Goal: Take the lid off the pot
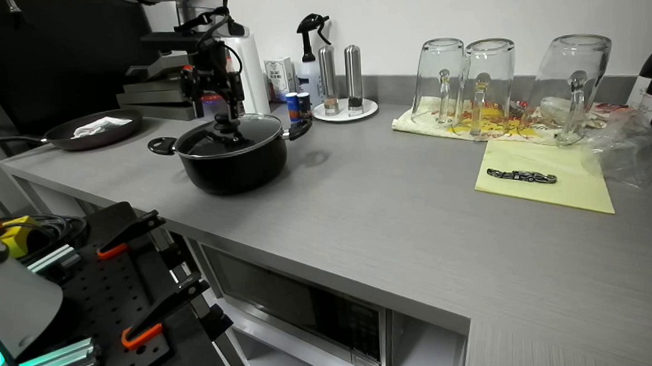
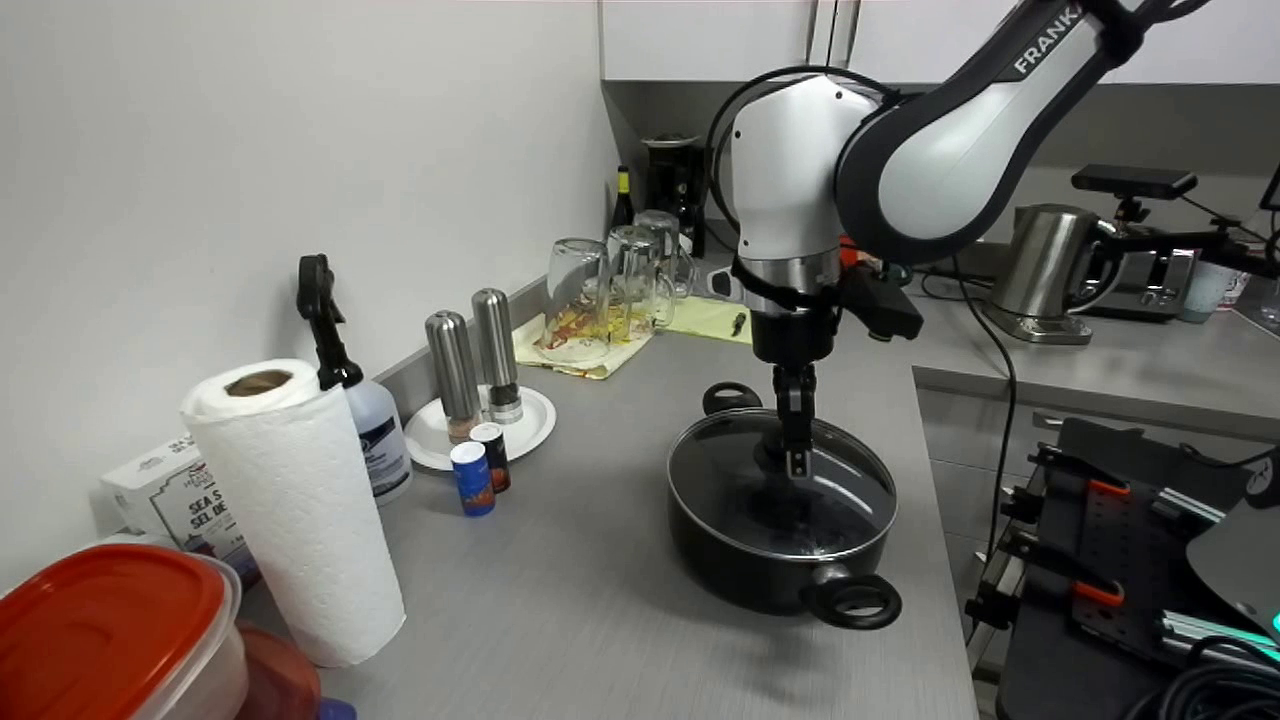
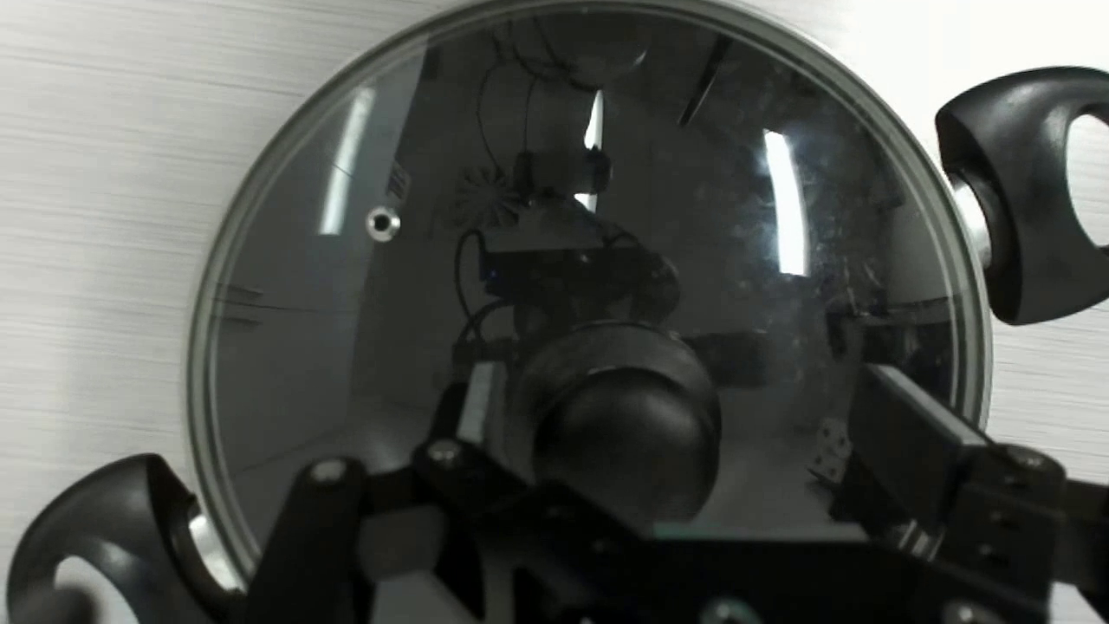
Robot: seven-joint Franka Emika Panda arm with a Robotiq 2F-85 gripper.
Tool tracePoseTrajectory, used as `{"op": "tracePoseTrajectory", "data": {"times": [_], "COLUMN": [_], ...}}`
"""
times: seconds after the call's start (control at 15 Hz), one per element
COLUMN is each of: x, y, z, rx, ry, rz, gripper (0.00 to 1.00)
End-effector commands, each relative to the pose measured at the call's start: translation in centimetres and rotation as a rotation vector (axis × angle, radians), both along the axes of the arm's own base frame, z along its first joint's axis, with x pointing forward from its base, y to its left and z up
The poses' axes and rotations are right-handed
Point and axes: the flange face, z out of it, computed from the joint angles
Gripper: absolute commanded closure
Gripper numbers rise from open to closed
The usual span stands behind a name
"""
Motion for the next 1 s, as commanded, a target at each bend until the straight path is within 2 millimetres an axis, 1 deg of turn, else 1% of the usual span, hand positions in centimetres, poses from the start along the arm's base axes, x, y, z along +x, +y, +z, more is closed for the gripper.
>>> {"op": "tracePoseTrajectory", "data": {"times": [0.0, 0.07, 0.13, 0.2, 0.33, 0.6, 0.73, 0.93], "x": [1.0, 1.1, 1.3, 1.5, 1.6, 1.8, 1.8, 1.6], "y": [0.5, 0.5, 0.5, 0.4, 0.3, 0.0, 0.0, -0.2], "z": [-0.5, -0.5, -0.6, -0.6, -0.4, 0.4, 0.8, 2.9], "rx": [0.026, 0.030, 0.035, 0.039, 0.045, 0.052, 0.053, 0.048], "ry": [-0.024, -0.028, -0.034, -0.040, -0.046, -0.052, -0.058, -0.091], "rz": [0.039, 0.043, 0.047, 0.049, 0.053, 0.057, 0.058, 0.057], "gripper": [0.00, 0.00, 0.09, 0.26, 0.40, 0.72, 0.74, 0.74]}}
